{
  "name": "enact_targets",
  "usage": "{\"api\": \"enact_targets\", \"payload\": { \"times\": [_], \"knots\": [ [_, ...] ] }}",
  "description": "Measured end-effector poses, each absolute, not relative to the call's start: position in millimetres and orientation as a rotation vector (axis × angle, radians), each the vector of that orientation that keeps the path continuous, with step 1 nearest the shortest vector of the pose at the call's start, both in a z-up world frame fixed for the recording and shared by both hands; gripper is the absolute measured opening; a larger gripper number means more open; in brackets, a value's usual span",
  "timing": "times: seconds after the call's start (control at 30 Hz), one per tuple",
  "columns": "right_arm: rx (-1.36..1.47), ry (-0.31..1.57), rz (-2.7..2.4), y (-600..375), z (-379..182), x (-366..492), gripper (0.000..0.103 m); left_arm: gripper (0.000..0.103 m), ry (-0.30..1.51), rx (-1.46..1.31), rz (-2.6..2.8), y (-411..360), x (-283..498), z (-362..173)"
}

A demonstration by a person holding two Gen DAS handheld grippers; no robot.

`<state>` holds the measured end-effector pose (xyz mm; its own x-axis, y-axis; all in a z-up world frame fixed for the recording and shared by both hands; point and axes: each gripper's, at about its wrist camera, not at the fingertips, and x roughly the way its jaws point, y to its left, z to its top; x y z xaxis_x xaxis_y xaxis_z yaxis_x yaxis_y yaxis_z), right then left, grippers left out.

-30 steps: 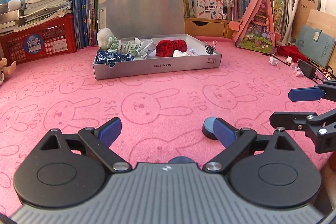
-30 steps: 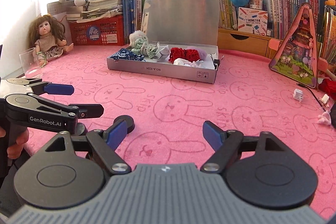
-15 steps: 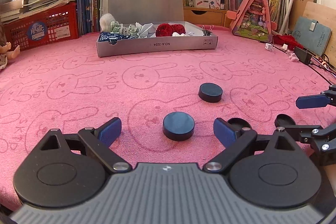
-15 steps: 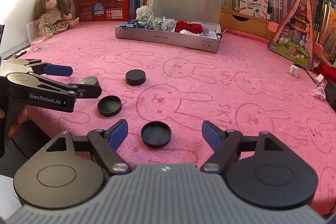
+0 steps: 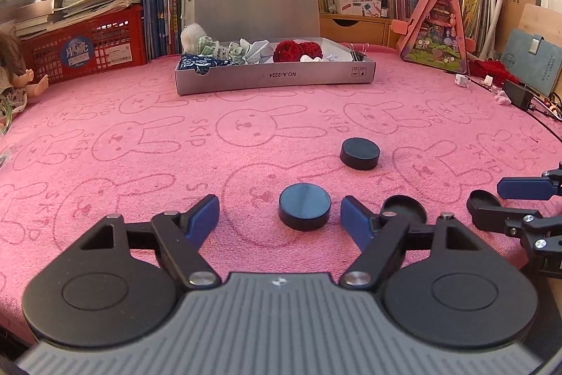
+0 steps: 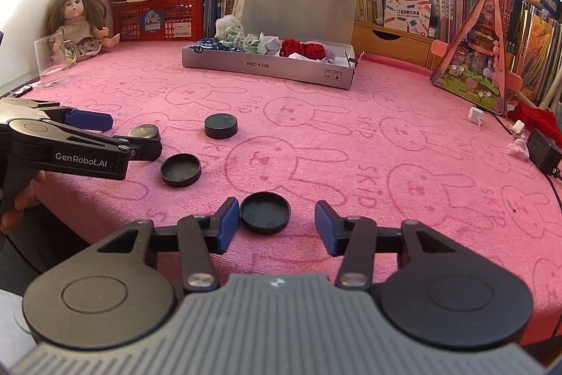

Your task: Organize objects

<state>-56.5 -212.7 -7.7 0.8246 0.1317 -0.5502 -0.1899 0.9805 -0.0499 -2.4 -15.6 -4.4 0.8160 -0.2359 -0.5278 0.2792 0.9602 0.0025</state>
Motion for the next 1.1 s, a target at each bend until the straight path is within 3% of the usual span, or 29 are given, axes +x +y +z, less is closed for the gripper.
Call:
{"api": "enact_targets", "payload": {
  "times": [0.13,0.23,1.1],
  "knots": [
    [-0.087,0.578,0.177,-213.1,-8.0,-53.2,0.04,0.048,0.553,0.052,-0.266,-12.2,-3.5,-1.7],
    [-0.07,0.577,0.177,-214.3,-8.2,-50.9,0.037,0.037,0.552,0.045,-0.269,-12.9,-5.5,-1.3],
    [0.063,0.569,0.142,-231.4,5.0,-21.7,0.037,0.037,0.557,0.025,-0.255,-13.4,4.2,0.5]
  ]
}}
